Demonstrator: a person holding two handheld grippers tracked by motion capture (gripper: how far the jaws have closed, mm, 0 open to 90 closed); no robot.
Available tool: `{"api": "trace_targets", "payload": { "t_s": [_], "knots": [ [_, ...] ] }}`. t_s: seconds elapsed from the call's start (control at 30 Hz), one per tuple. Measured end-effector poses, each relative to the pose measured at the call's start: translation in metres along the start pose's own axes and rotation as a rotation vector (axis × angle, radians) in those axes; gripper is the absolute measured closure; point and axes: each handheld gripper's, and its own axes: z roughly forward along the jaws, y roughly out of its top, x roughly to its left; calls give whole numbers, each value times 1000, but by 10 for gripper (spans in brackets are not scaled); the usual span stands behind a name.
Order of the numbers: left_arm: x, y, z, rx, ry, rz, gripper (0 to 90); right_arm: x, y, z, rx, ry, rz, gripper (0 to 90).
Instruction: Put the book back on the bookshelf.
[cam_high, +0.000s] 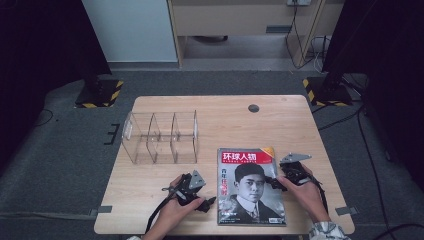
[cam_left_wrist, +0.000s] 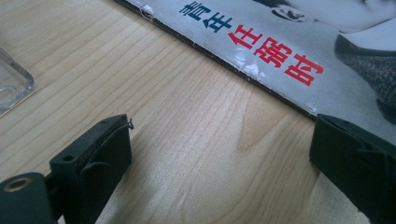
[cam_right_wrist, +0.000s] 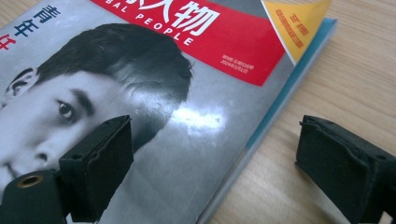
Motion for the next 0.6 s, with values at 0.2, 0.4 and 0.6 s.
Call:
{"api": "trace_targets", "payload": {
  "t_s": [0.2, 0.4, 0.6],
  "knots": [
    [-1, 0, 0, -1, -5, 5, 46, -1, 5, 5, 2, 5, -6, 103],
    [-1, 2, 2, -3, -7, 9, 47, -8, 12, 12, 5, -4, -11, 99],
    [-8, 15, -1, -87, -15, -2, 143, -12, 16, 14, 9, -6, -4, 94]
  ]
}}
